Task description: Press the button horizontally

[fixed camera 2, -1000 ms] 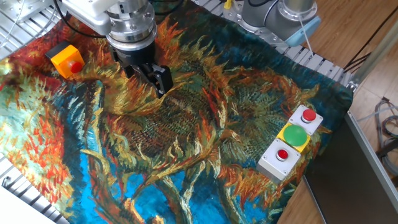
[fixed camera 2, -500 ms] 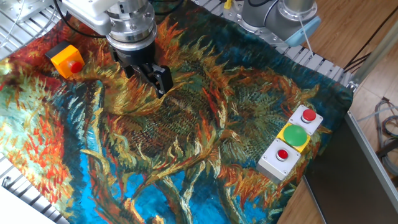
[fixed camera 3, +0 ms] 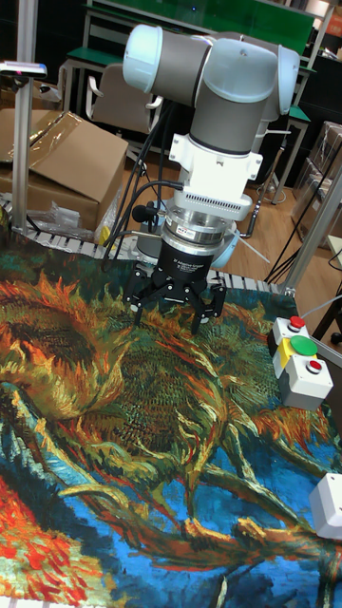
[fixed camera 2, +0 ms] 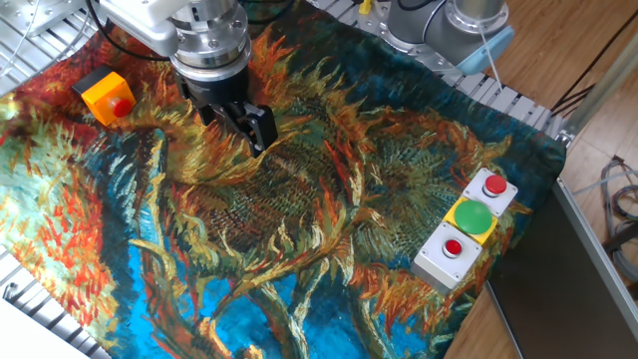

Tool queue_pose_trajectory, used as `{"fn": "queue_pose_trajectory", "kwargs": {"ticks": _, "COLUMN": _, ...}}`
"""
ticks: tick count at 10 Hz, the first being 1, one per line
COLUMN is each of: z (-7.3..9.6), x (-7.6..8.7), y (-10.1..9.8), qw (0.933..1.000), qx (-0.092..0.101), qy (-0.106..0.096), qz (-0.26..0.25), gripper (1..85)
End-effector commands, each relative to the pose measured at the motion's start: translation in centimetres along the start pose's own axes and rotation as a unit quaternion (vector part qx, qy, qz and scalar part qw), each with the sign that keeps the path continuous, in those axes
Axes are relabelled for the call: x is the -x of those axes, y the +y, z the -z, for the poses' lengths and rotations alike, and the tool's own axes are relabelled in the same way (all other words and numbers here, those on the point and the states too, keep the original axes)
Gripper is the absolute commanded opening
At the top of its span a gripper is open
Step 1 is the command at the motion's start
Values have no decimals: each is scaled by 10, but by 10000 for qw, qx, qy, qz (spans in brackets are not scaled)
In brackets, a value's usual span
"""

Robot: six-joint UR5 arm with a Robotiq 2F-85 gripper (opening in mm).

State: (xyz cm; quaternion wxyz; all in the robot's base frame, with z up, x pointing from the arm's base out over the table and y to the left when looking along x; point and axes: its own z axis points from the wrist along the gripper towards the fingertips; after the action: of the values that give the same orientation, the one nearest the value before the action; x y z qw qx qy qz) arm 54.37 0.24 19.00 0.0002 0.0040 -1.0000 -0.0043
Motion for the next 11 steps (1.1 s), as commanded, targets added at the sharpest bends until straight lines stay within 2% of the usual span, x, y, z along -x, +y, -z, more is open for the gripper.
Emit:
{"fn": "queue_pose_trajectory", "kwargs": {"ticks": 1, "z": 7, "x": 57, "y": 16, "qw": 9934, "qx": 257, "qy": -1115, "qz": 126, "gripper": 840}}
{"fn": "queue_pose_trajectory", "kwargs": {"ticks": 2, "z": 6, "x": 55, "y": 15, "qw": 9938, "qx": 242, "qy": -1076, "qz": 128, "gripper": 13}}
{"fn": "queue_pose_trajectory", "kwargs": {"ticks": 5, "z": 5, "x": 50, "y": 13, "qw": 9949, "qx": 197, "qy": -976, "qz": 157, "gripper": 13}}
{"fn": "queue_pose_trajectory", "kwargs": {"ticks": 9, "z": 5, "x": 47, "y": 17, "qw": 9953, "qx": 267, "qy": -917, "qz": 152, "gripper": 13}}
{"fn": "queue_pose_trajectory", "kwargs": {"ticks": 11, "z": 4, "x": 43, "y": 12, "qw": 9960, "qx": 161, "qy": -831, "qz": 269, "gripper": 13}}
